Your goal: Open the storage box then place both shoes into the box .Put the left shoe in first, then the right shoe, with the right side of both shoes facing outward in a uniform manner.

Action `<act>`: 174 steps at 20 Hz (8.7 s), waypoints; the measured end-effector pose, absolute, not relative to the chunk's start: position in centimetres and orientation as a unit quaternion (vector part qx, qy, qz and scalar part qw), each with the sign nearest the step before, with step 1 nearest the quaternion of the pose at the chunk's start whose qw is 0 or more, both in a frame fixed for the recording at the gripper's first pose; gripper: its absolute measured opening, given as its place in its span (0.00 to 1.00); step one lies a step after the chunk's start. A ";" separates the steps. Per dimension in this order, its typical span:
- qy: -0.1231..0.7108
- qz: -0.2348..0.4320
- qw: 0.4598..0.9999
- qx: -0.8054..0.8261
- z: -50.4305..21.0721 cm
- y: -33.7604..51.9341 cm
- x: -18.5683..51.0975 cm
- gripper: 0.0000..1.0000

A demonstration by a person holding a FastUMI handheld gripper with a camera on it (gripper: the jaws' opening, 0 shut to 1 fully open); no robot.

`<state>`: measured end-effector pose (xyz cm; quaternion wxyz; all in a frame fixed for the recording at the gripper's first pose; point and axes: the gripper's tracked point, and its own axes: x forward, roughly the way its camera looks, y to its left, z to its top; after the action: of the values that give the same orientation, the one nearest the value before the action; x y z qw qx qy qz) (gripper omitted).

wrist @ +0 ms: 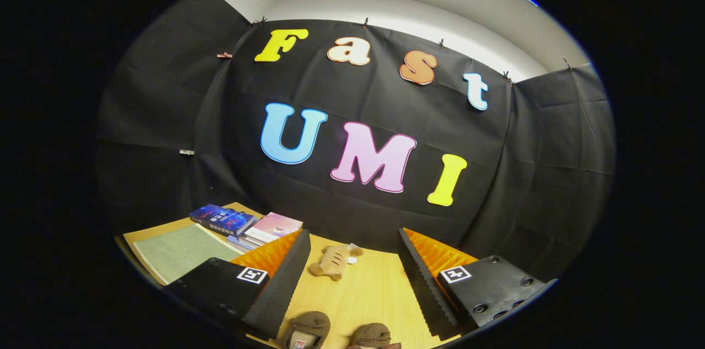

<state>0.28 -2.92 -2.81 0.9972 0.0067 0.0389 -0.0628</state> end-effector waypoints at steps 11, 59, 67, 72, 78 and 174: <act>0.104 0.131 0.981 0.093 -6.9 6.4 1.1 0.97; 0.336 0.371 0.538 0.679 -20.1 24.9 -1.7 0.05; 0.297 0.392 0.565 0.662 -12.3 25.2 -0.7 0.05; 0.273 0.421 0.586 0.637 -6.3 28.1 1.0 0.05; 0.260 0.458 0.582 0.619 -1.3 33.8 3.5 0.07; 0.419 0.043 0.847 0.325 -17.3 14.2 1.5 0.06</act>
<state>1.48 14.19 -17.34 0.8468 0.3248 0.4192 0.0427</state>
